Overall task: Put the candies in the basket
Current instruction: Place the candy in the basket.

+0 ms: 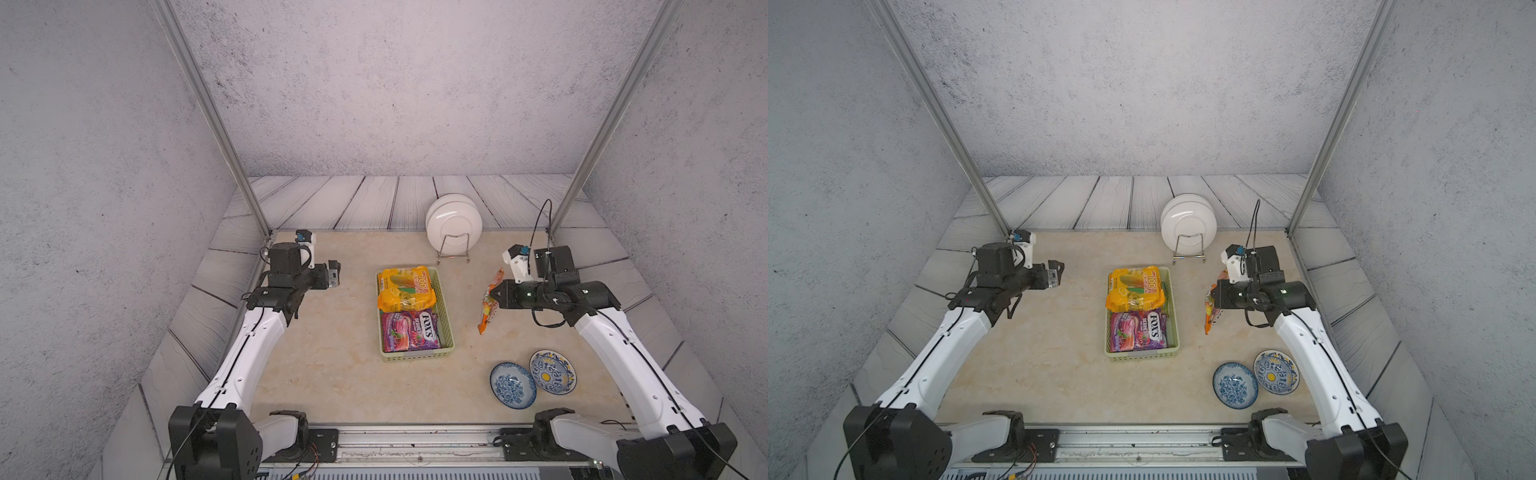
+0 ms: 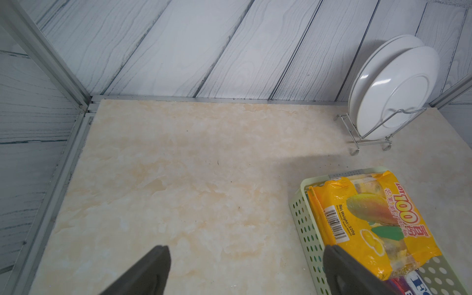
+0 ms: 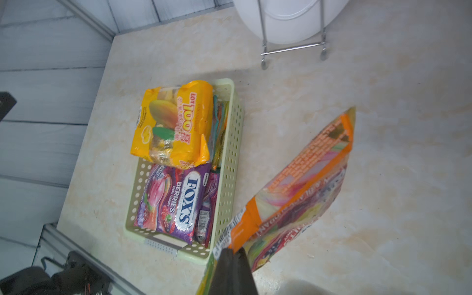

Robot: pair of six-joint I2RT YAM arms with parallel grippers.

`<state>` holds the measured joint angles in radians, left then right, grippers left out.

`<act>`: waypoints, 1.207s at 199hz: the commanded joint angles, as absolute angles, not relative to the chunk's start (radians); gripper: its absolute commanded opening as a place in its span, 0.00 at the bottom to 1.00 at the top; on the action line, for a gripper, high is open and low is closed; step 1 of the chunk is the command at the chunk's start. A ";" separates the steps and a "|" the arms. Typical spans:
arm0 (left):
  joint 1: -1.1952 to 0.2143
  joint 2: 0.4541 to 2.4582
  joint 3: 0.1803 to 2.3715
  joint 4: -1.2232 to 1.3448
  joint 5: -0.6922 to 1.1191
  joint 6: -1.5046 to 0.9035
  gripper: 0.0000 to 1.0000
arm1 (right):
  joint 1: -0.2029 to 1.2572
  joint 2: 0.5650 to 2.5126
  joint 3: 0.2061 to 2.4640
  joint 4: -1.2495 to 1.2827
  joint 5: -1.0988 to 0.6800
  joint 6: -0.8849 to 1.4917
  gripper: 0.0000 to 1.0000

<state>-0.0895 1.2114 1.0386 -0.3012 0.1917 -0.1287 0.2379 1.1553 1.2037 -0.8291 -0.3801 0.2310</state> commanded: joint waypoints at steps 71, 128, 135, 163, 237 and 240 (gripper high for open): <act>-0.072 1.190 1.041 -0.297 0.192 -0.086 0.99 | 0.416 1.231 1.291 -0.835 -0.474 0.099 0.00; -0.069 1.187 1.046 -0.303 0.195 -0.090 0.99 | 0.517 1.350 1.367 -0.912 -0.481 0.002 0.00; -0.071 1.186 1.046 -0.304 0.194 -0.088 0.99 | 0.534 1.366 1.378 -0.923 -0.480 -0.010 0.00; -0.070 1.187 1.027 -0.282 0.193 -0.091 0.99 | 0.602 1.432 1.418 -0.937 -0.454 -0.030 0.00; -0.069 1.171 1.042 -0.303 0.194 -0.085 0.99 | 0.702 1.552 1.439 -0.768 -0.477 0.140 0.00; -0.070 1.170 1.041 -0.301 0.190 -0.082 0.99 | 0.707 1.555 1.436 -0.760 -0.476 0.144 0.00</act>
<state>-0.0788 1.1988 1.0336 -0.2962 0.1898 -0.0937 0.6651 1.5181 1.4170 -0.8452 -0.4591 0.0784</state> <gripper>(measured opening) 0.990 0.050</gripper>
